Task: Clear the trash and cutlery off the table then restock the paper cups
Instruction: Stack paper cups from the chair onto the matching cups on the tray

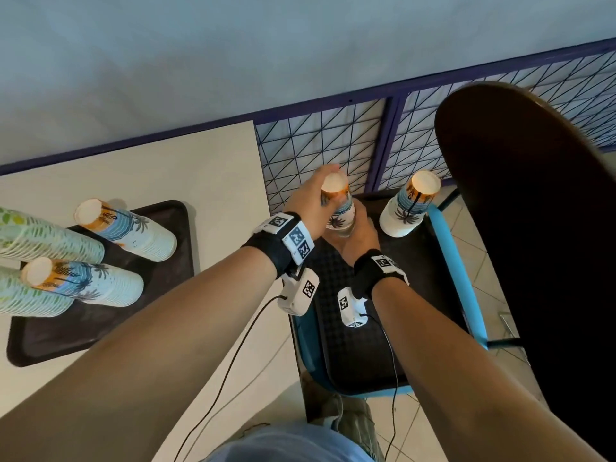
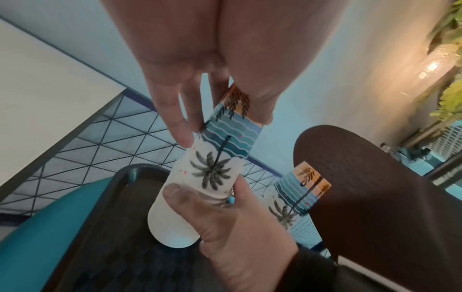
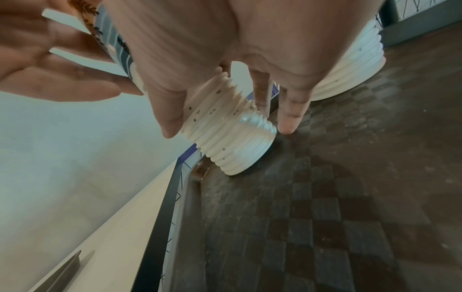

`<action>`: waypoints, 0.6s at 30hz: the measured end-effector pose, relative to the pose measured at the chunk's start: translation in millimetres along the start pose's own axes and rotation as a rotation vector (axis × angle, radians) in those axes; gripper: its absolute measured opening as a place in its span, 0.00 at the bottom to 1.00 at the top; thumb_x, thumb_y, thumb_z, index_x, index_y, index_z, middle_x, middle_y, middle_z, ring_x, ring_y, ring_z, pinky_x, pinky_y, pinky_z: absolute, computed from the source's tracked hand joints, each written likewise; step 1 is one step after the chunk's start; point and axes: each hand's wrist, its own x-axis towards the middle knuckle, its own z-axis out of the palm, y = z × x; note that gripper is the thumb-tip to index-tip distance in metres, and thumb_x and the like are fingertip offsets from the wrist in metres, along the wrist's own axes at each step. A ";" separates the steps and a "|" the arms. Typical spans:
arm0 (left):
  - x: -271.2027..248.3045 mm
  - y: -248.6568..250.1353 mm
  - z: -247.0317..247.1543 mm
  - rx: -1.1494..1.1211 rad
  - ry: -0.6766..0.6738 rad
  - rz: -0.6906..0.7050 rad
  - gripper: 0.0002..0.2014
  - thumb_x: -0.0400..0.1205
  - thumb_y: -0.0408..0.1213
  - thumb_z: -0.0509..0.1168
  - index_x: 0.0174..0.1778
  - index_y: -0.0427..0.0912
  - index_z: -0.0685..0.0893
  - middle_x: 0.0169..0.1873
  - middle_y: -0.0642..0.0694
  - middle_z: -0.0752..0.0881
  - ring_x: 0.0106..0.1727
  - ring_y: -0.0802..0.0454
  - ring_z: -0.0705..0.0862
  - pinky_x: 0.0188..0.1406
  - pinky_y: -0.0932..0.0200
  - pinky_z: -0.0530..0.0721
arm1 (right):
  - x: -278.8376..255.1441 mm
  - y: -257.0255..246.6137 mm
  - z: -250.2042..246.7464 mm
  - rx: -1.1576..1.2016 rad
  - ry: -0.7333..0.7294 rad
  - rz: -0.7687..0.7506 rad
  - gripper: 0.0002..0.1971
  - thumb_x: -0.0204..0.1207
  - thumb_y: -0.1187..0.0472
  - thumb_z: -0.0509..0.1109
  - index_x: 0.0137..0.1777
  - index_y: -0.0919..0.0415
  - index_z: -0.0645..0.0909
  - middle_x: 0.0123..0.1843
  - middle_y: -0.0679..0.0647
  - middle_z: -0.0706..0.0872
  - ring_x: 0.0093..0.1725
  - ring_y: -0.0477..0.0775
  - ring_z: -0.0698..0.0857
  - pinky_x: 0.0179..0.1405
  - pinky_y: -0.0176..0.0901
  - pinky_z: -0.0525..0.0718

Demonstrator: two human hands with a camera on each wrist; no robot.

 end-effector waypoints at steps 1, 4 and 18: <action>0.8 -3.3 -3.1 -0.023 -0.015 -0.003 0.28 0.88 0.40 0.69 0.84 0.54 0.70 0.72 0.43 0.83 0.67 0.46 0.85 0.51 0.59 0.81 | 0.8 0.1 1.1 0.004 0.000 -0.003 0.50 0.57 0.38 0.83 0.78 0.31 0.60 0.69 0.54 0.78 0.69 0.59 0.80 0.72 0.63 0.80; 0.0 -7.8 -11.7 -0.069 -0.053 -0.004 0.30 0.88 0.41 0.69 0.86 0.54 0.67 0.76 0.43 0.81 0.72 0.43 0.84 0.58 0.55 0.86 | -2.6 -5.3 0.4 -0.008 -0.005 -0.016 0.46 0.61 0.41 0.83 0.78 0.33 0.63 0.69 0.54 0.78 0.68 0.56 0.79 0.72 0.57 0.80; -25.2 -35.8 -6.3 -0.356 -0.228 -0.178 0.53 0.73 0.47 0.85 0.90 0.55 0.60 0.71 0.58 0.83 0.70 0.60 0.83 0.72 0.58 0.79 | -33.6 -27.2 -17.2 0.292 -0.087 -0.202 0.40 0.68 0.57 0.84 0.78 0.44 0.69 0.65 0.37 0.85 0.64 0.34 0.84 0.64 0.37 0.85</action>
